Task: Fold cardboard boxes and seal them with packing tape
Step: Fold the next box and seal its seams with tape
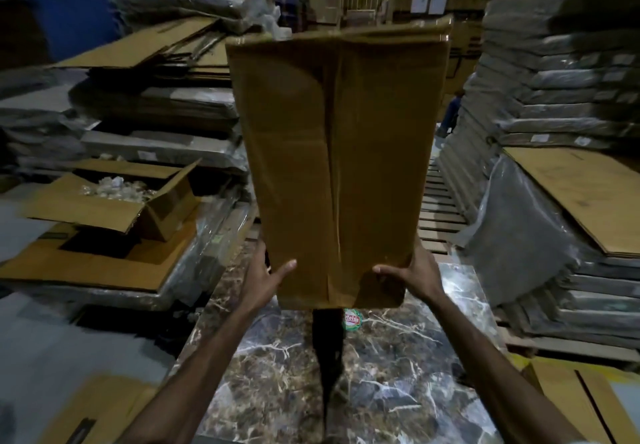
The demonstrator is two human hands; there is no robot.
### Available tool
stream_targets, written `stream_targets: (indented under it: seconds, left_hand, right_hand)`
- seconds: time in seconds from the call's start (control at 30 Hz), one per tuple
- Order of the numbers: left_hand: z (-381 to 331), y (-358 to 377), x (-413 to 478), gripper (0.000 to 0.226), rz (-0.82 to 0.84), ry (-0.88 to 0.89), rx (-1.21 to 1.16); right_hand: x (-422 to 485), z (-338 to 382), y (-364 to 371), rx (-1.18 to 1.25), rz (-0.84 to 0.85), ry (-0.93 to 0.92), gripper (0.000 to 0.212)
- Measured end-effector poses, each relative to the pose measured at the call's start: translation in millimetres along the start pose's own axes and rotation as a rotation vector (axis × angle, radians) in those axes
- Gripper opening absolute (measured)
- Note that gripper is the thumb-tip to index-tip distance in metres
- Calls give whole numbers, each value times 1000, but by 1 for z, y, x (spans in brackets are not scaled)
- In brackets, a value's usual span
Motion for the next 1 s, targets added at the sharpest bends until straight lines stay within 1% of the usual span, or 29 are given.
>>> stream_targets:
  seconds: [0.07, 0.1, 0.2, 0.23, 0.33, 0.4, 0.53, 0.57, 0.6, 0.63, 0.67, 0.7, 0.73, 0.8, 0.83, 0.87, 0.9, 0.93, 0.97, 1.0]
  left_hand:
    - [30, 8, -15, 78, 14, -49, -49]
    - [44, 12, -25, 78, 17, -76, -67]
    - [81, 21, -55, 76, 48, -171, -94]
    - [92, 23, -64, 77, 58, -221, -91]
    - [105, 28, -90, 71, 90, -333, -86]
    - [110, 32, -103, 72, 104, -387, -75]
    - [125, 34, -116, 71, 117, -497, -84]
    - [123, 36, -118, 71, 117, -521, -115]
    - [124, 37, -118, 70, 118, -535, -152]
    - [122, 37, -118, 66, 113, -559, -182]
    - [119, 36, -117, 59, 115, -578, -191]
    - [121, 33, -113, 52, 106, -594, -185]
    - [127, 28, -106, 52, 88, -604, -159]
    - [125, 13, -92, 45, 72, -627, -114]
    - [119, 5, -83, 37, 47, -647, -126]
    - [108, -4, -75, 31, 6, -656, -157]
    - [89, -12, -66, 26, -42, -645, -195]
    - [72, -22, -54, 22, -79, -610, -253]
    - [50, -30, -43, 22, -100, -559, -328]
    - [24, -38, -29, 28, -80, -515, -385]
  right_hand:
    - [-13, -32, 16, 36, -22, 34, 120]
    - [-17, -51, 23, 58, -17, 46, 121]
    - [-46, -84, 43, 108, 24, 89, 108]
    - [-58, -91, 49, 108, 34, 109, 106]
    - [-83, -115, 63, 43, 70, 158, 106]
    - [-94, -135, 72, 4, 83, 201, 103]
    - [-95, -214, 95, -49, 143, 222, 104]
    - [-97, -221, 96, -33, 156, 228, 106]
    - [-99, -221, 95, -35, 173, 226, 106]
    - [-103, -205, 90, -41, 184, 217, 102]
    - [-105, -192, 86, -62, 203, 208, 89]
    - [-108, -173, 80, -87, 223, 192, 71]
    - [-107, -166, 75, -109, 236, 174, 60]
    - [-100, -156, 59, -118, 251, 181, 67]
    - [-96, -149, 48, -106, 223, 191, 69]
    - [-88, -140, 33, -81, 149, 179, 66]
    - [-79, -124, 16, -44, 57, 160, 57]
    - [-69, -106, -3, 47, -40, 146, 44]
    - [-59, -79, -21, 189, -109, 141, 29]
    - [-47, -52, -38, 329, -142, 149, 25]
Point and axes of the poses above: each hand's wrist, its own x-axis towards the middle knuckle, its own y-axis out of the palm, z = x × y, the point moved 4 cm from there along x, towards the middle knuckle, and after that the axes turned 4 degrees about x, right-handed, at the moved point
